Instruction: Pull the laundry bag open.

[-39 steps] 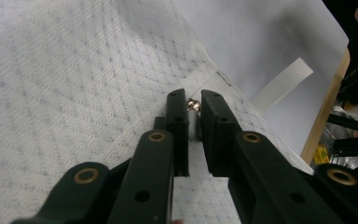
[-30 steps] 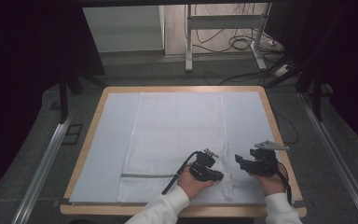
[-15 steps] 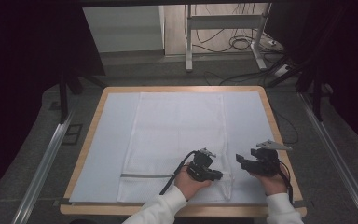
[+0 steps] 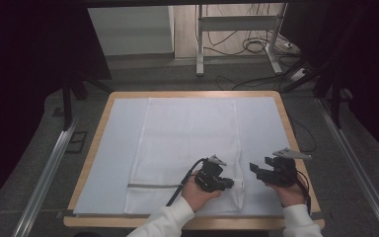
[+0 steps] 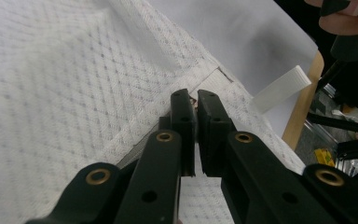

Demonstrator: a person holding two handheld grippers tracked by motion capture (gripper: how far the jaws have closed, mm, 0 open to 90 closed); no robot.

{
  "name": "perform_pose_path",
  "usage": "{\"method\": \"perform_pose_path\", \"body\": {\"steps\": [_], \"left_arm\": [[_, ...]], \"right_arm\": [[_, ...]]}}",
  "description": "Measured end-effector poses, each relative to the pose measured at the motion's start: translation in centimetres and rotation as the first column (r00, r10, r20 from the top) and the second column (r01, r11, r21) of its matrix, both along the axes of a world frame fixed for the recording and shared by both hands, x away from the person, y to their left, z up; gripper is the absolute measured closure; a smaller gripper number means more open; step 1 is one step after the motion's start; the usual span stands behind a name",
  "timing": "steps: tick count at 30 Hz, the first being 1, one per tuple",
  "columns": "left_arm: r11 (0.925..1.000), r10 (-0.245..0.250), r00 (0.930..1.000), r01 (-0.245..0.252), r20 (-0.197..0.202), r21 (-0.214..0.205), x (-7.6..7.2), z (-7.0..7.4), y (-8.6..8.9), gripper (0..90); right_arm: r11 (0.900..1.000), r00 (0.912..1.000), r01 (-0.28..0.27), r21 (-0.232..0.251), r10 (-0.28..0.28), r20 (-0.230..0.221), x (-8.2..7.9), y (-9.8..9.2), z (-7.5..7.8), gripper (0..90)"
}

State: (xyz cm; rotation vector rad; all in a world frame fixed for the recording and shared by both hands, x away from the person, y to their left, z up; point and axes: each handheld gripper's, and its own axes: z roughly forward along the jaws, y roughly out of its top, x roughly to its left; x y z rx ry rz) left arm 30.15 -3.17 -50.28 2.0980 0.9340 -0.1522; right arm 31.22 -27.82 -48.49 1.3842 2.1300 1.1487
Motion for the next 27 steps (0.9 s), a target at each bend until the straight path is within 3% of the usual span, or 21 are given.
{"method": "perform_pose_path", "body": {"steps": [13, 22, 27], "left_arm": [[0.9993, 0.013, 0.9996, -0.012, 0.025, -0.034, -0.1, 1.4, 1.7, 86.9], [0.9996, 0.006, 0.9994, -0.005, 0.035, -0.028, -0.4, 1.4, 1.5, 86.9], [0.9998, 0.000, 0.9994, 0.000, 0.035, -0.021, -0.5, 1.3, 1.3, 86.9]], "right_arm": [[0.9975, 0.9989, -0.042, 0.057, 0.043, -0.017, -0.4, 0.6, 0.8, 30.2], [0.9900, 0.9920, -0.064, 0.126, 0.077, -0.100, -0.3, 1.0, 0.9, 28.8], [0.9887, 0.9868, -0.070, 0.133, 0.088, -0.136, 0.0, 1.7, 0.5, 28.8]]}}
